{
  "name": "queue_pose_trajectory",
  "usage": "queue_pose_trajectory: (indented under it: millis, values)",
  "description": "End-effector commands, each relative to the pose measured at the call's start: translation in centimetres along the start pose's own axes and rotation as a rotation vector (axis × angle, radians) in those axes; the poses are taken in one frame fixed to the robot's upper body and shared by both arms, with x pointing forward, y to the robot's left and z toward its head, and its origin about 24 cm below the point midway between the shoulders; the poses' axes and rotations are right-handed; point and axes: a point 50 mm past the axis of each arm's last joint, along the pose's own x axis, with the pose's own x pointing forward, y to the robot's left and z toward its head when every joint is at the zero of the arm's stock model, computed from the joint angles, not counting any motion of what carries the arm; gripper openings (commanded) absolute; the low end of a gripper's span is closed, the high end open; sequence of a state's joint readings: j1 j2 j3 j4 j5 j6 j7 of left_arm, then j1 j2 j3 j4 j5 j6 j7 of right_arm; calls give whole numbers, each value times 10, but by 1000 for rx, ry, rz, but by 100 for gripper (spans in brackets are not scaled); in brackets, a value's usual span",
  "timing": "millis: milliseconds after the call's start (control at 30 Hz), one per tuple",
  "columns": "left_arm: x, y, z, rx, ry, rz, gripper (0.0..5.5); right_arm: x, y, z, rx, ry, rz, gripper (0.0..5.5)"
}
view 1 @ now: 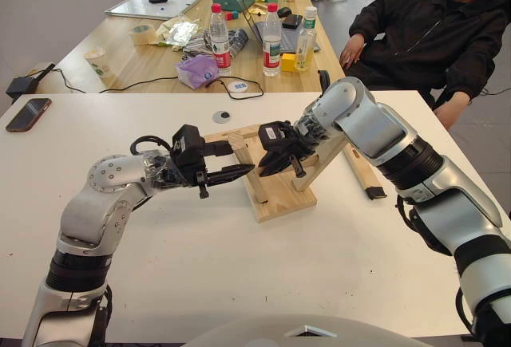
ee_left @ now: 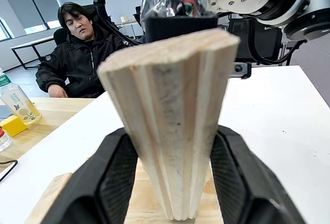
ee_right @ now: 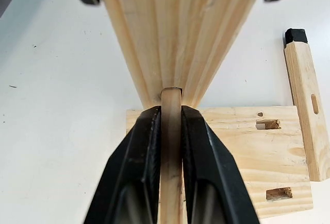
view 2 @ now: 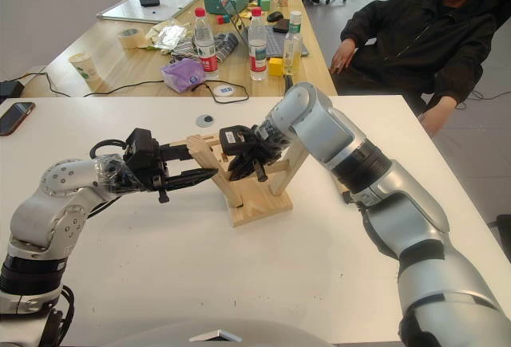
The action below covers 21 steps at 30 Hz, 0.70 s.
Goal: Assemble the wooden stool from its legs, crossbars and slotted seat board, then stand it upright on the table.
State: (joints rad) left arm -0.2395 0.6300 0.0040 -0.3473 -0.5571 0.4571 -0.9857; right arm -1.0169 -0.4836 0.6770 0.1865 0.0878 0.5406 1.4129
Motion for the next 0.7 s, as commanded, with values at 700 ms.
queue_pose_trajectory:
  millis: [700]
  values:
    - [-29,21,2,5,58,168,333,-139,-18,42,178,-377,-316,176]
